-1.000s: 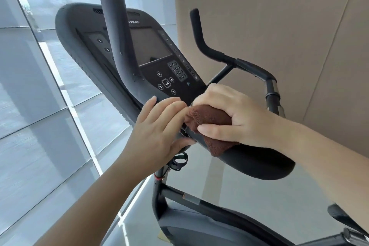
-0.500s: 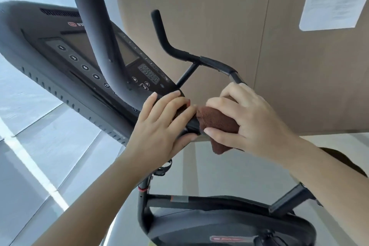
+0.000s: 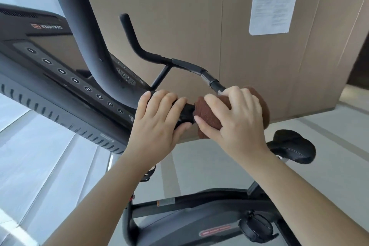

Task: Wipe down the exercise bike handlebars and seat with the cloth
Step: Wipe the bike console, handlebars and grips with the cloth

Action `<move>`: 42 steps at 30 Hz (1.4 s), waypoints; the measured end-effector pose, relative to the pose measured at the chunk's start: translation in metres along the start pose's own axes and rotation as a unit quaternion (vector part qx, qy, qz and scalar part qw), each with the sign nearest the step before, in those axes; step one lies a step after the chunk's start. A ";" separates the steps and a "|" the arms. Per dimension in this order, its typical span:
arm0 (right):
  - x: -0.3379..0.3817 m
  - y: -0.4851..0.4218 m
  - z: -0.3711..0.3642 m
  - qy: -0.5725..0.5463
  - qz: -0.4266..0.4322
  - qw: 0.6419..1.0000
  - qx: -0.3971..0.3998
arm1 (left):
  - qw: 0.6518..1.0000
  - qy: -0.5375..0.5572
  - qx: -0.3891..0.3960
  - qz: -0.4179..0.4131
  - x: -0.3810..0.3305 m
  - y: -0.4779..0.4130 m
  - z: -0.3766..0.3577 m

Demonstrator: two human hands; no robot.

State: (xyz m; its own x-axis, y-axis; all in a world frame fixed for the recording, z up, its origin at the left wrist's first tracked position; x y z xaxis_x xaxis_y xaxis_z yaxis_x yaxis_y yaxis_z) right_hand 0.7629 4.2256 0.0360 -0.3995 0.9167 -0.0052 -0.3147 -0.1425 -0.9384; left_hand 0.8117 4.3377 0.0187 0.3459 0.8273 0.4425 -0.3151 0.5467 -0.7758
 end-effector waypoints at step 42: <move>-0.040 -0.030 -0.038 -0.248 -0.106 0.938 0.217 | 0.995 0.038 -0.026 0.083 -0.005 0.000 0.006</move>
State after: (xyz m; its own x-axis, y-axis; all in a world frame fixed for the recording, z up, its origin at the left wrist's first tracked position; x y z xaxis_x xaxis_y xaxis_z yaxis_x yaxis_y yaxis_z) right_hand 0.8207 4.2078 0.0512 -0.6056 0.6711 0.4276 -0.7103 -0.2136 -0.6707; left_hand 0.8051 4.3343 0.0189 0.3587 0.8929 0.2720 -0.3283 0.3935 -0.8587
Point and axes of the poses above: each hand's wrist, its own y-axis away from the middle knuckle, its own z-axis out of the back of the hand, x = y × z, the point moved 9 cm from there along -y, towards the middle knuckle, and after that the axes turned 11 degrees about -y, right-handed, at the moved point
